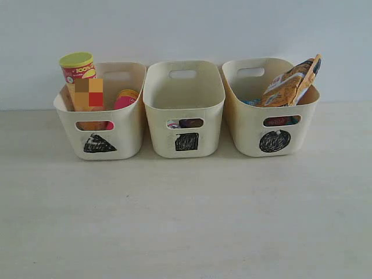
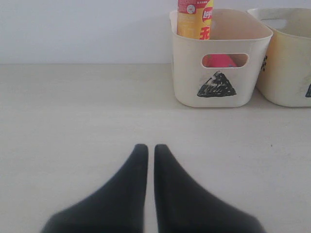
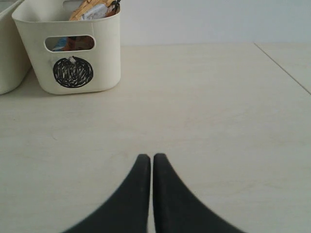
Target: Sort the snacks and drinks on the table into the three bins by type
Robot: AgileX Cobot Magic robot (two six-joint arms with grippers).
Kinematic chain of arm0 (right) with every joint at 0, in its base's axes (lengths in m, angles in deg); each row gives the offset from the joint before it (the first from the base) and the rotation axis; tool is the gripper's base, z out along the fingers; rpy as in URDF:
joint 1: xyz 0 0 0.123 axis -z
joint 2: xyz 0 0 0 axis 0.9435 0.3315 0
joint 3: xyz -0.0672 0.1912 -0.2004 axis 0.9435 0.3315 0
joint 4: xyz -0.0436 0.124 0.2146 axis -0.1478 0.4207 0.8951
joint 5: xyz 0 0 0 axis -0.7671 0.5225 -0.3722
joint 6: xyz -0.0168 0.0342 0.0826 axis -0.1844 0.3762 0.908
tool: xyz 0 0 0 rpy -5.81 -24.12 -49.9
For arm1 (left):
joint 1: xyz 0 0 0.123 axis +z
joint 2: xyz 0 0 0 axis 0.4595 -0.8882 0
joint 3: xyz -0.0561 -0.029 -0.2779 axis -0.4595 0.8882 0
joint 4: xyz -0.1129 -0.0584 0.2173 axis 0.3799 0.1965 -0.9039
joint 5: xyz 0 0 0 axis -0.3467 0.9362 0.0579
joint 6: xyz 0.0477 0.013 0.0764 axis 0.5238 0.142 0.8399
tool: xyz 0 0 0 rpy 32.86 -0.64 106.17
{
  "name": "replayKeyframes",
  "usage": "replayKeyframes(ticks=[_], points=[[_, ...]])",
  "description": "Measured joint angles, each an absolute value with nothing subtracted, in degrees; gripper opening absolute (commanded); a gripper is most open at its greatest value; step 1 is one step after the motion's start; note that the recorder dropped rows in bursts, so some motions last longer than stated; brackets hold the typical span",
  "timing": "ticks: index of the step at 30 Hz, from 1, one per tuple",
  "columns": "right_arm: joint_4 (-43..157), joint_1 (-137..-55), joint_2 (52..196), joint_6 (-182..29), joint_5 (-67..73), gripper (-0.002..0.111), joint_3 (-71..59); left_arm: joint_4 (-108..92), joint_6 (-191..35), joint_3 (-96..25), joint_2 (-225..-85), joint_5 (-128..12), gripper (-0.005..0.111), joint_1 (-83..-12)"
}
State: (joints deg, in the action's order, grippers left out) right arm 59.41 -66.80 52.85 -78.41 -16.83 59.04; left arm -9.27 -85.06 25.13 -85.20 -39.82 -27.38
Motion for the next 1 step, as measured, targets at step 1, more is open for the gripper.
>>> replayKeyframes(ticks=[1], points=[[59.4, -66.8, 52.8, -78.4, -16.8, 0.000, 59.0, -9.3, -85.1, 25.1, -85.2, -39.8, 0.004, -27.4]])
